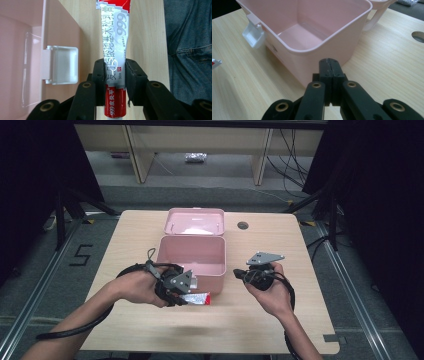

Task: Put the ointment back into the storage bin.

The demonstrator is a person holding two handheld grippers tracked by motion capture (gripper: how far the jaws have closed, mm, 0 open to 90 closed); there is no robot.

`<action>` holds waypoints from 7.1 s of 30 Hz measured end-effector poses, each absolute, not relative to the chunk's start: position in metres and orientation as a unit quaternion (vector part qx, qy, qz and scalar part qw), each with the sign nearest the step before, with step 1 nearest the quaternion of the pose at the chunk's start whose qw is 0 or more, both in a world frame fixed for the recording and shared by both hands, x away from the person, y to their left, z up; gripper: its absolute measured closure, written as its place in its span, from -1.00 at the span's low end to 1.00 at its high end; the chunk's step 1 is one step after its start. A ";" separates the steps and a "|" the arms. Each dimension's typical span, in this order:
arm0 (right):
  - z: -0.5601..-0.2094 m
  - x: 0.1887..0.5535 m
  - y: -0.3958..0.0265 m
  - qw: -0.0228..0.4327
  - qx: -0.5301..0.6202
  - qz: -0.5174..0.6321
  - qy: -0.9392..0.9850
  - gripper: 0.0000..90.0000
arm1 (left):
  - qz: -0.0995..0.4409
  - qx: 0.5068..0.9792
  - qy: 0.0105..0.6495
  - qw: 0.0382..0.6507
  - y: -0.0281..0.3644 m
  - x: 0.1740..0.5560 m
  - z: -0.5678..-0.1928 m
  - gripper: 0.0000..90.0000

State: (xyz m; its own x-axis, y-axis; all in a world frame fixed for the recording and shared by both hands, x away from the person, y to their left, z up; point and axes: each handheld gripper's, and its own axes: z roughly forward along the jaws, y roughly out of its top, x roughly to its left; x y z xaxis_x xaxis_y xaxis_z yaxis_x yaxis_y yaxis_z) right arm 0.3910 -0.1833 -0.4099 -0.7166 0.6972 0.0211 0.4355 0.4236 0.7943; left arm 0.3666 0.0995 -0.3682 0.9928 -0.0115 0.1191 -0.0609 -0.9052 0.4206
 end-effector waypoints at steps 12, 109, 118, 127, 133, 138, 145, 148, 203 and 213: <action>-0.411 0.389 -0.182 0.154 0.350 0.413 0.826 1.00 | 0.064 0.973 -0.016 0.219 0.103 0.370 -0.363 0.59; -0.414 0.388 -0.178 0.154 0.339 0.415 0.830 1.00 | 0.106 0.976 -0.015 0.190 0.124 0.453 -0.349 0.58; -0.414 0.387 -0.174 0.156 0.332 0.416 0.832 1.00 | 0.102 0.976 -0.010 0.192 0.123 0.457 -0.352 0.58; -0.414 0.387 -0.170 0.153 0.331 0.418 0.832 1.00 | 0.100 0.976 -0.006 0.191 0.123 0.461 -0.356 0.58; -0.415 0.386 -0.167 0.149 0.332 0.421 0.831 1.00 | 0.100 0.977 -0.008 0.186 0.121 0.464 -0.358 0.58; -0.416 0.386 -0.166 0.148 0.328 0.418 0.834 1.00 | 0.096 0.978 -0.006 0.185 0.121 0.467 -0.361 0.58; -0.416 0.385 -0.164 0.147 0.333 0.420 0.831 1.00 | 0.094 0.978 -0.004 0.184 0.120 0.469 -0.365 0.58; -0.416 0.385 -0.165 0.148 0.325 0.418 0.835 1.00 | 0.092 0.979 -0.005 0.181 0.119 0.470 -0.366 0.58; -0.413 0.382 -0.174 0.154 0.331 0.422 0.830 1.00 | 0.069 0.984 -0.012 0.163 0.104 0.479 -0.385 0.58; -0.414 0.382 -0.175 0.157 0.330 0.422 0.830 1.00 | 0.065 0.986 -0.015 0.155 0.103 0.483 -0.388 0.58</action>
State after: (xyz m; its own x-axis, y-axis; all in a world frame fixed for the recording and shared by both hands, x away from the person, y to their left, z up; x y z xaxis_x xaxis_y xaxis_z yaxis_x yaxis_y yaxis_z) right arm 0.3818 -0.1748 -0.4138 -0.7326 0.6804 0.0173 0.4147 0.4261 0.8040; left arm 0.4826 0.1030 -0.3881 0.9912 -0.0093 0.1323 -0.0494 -0.9517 0.3030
